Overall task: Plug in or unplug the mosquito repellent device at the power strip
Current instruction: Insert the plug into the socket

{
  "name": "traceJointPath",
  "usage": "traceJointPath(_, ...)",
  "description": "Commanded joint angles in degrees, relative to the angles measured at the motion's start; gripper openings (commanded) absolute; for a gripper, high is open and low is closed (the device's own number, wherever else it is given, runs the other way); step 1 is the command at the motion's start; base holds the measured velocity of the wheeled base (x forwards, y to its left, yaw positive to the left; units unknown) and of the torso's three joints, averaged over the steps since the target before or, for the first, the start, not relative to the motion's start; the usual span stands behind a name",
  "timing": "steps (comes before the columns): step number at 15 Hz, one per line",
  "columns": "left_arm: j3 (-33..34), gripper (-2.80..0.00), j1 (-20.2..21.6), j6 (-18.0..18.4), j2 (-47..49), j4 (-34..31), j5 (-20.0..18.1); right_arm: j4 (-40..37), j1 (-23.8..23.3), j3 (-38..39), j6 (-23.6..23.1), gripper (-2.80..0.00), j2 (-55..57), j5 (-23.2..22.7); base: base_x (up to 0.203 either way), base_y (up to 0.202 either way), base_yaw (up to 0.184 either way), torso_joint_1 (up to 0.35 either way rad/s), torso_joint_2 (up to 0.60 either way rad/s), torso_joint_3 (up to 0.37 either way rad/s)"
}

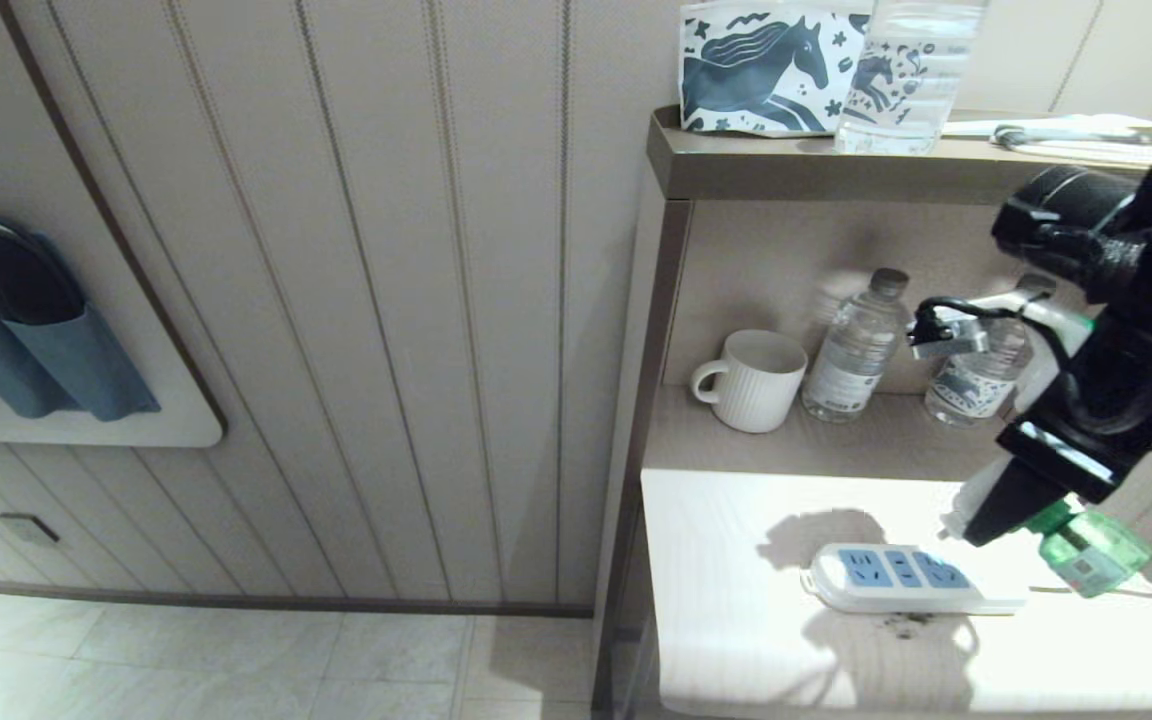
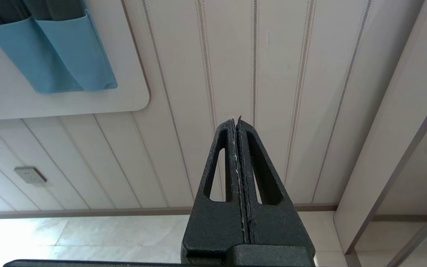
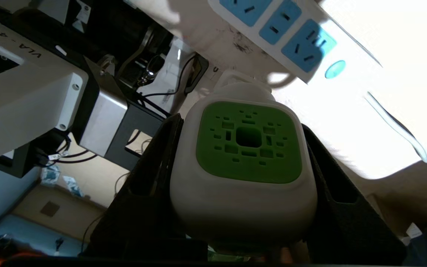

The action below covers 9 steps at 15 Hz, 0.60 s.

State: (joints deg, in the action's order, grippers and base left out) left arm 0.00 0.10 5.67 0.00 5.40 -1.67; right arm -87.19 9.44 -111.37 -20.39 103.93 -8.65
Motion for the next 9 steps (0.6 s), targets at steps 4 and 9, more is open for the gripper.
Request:
traceJointPath(4,0.0,-2.80,0.0,0.0,0.0,0.0,0.0,-2.8,3.3,-0.4,-0.2,-2.80,5.0,0.4,0.000,0.000,0.000,0.000,0.00,0.000)
traceJointPath(9,0.0,-2.80,0.0,0.0,0.0,0.0,0.0,-2.8,4.9,-0.7,-0.6,-2.80,5.9,3.2,0.000,0.000,0.000,0.000,0.00,0.000)
